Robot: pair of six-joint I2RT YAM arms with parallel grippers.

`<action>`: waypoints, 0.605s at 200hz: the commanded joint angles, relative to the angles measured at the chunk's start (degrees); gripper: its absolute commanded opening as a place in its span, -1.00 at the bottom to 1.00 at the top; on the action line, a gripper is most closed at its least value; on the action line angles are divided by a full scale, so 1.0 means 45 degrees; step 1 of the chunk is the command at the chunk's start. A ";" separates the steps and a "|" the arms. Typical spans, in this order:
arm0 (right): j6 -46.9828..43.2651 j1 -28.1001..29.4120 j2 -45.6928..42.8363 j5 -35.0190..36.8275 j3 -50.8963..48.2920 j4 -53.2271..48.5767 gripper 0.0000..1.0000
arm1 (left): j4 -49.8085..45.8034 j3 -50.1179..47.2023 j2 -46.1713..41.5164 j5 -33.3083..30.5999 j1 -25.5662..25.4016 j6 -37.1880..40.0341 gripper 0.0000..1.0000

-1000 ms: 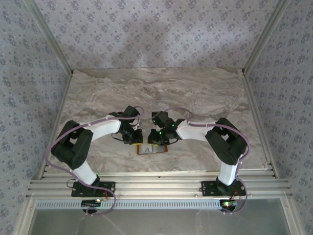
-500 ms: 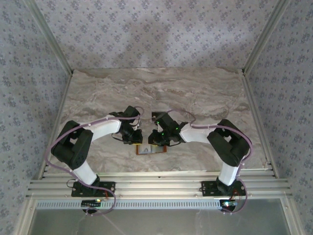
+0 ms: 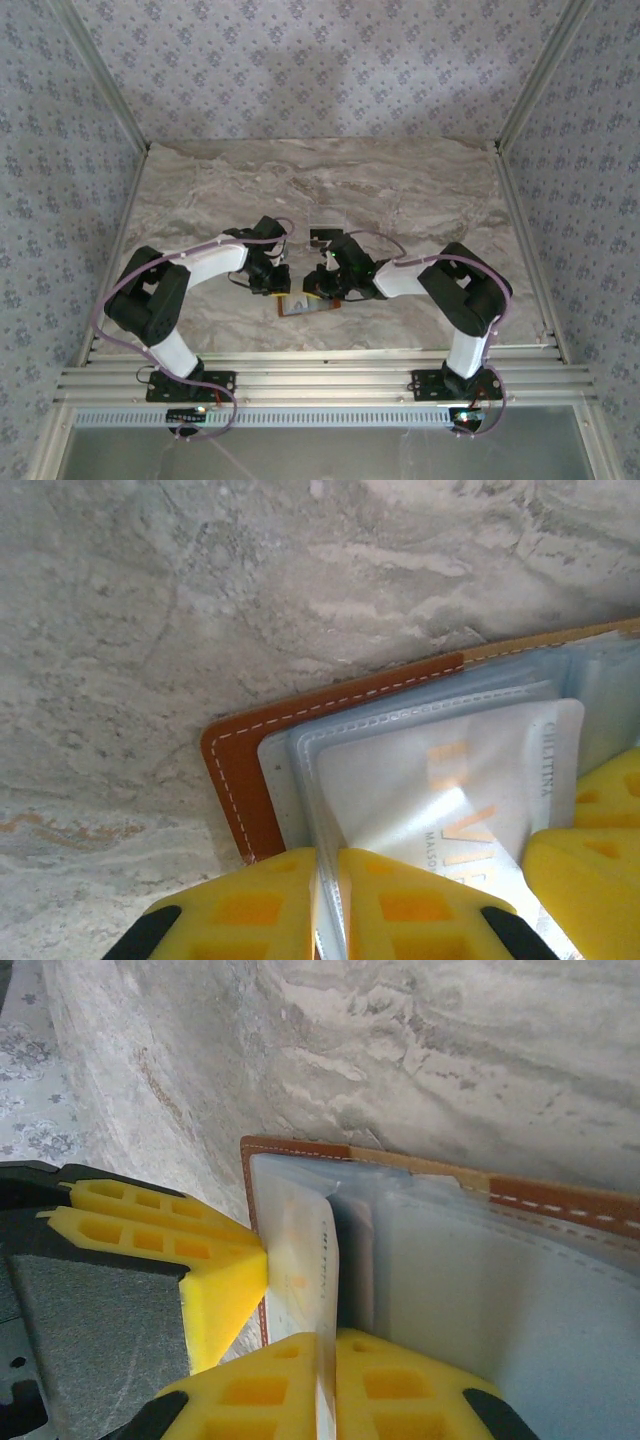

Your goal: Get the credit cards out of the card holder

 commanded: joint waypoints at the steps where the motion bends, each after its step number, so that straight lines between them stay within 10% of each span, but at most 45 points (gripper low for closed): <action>1: 0.0241 -0.0059 -0.0383 -0.0377 -0.0268 0.1080 -0.74 | -0.0663 -0.0257 0.0676 -0.0424 -0.0325 -0.0035 -0.71; 121: 0.0933 -0.0348 -0.0790 -0.0850 -0.1139 0.2867 -0.82 | -0.0748 -0.0092 0.0925 -0.0456 -0.0326 -0.0072 -0.71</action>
